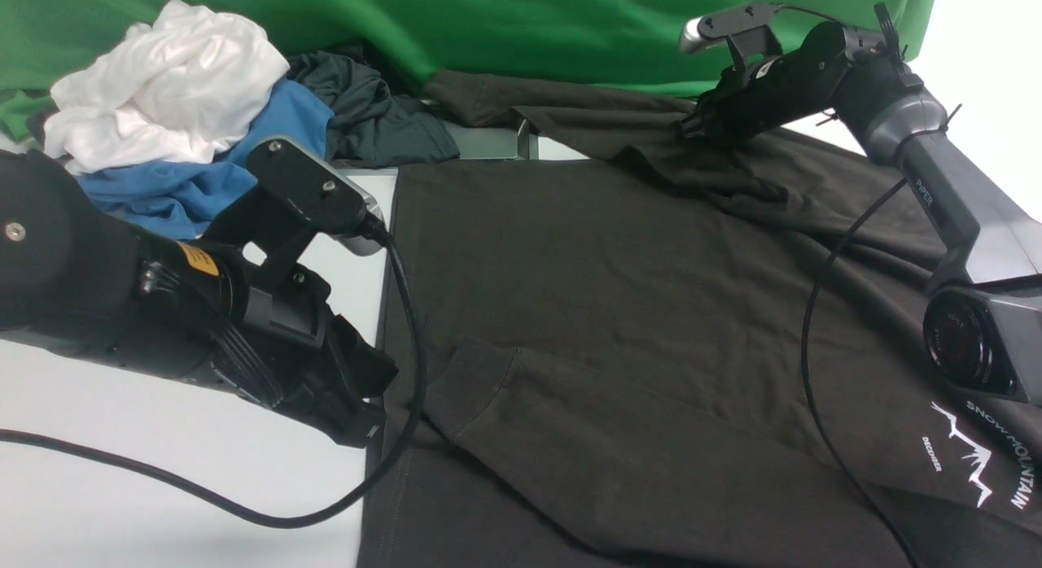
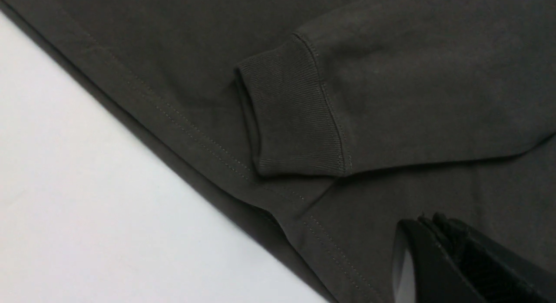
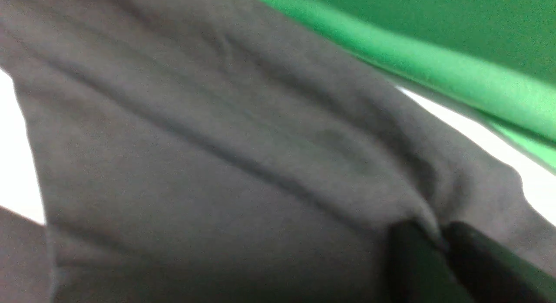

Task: Fold a long-sleeved shirt on a white desktop.
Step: 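Grab the top left corner of the dark shirt with the left gripper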

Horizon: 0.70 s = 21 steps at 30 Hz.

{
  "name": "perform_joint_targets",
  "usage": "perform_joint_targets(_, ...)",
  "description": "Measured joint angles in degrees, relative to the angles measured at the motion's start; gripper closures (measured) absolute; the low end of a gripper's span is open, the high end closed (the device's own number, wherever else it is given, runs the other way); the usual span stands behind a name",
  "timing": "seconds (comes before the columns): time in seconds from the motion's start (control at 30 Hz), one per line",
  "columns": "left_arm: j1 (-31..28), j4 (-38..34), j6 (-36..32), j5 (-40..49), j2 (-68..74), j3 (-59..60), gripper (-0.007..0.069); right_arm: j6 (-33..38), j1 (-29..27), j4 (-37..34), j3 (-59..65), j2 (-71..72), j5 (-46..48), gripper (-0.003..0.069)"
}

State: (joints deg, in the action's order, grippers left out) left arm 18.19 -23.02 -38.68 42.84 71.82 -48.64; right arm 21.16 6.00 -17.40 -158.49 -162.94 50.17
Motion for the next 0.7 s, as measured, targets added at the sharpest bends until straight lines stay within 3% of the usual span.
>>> perform_joint_targets(0.5, 0.0, 1.9, -0.1, -2.0, 0.0, 0.0, 0.0605, -4.6, 1.8, 1.0, -2.8, 8.0, 18.0, 0.0613)
perform_joint_targets(0.7, 0.0, 2.8, -0.1, -2.5, 0.0, 0.0, 0.0605, -8.7, 3.6, 1.1, -1.6, 9.0, 19.9, 0.0612)
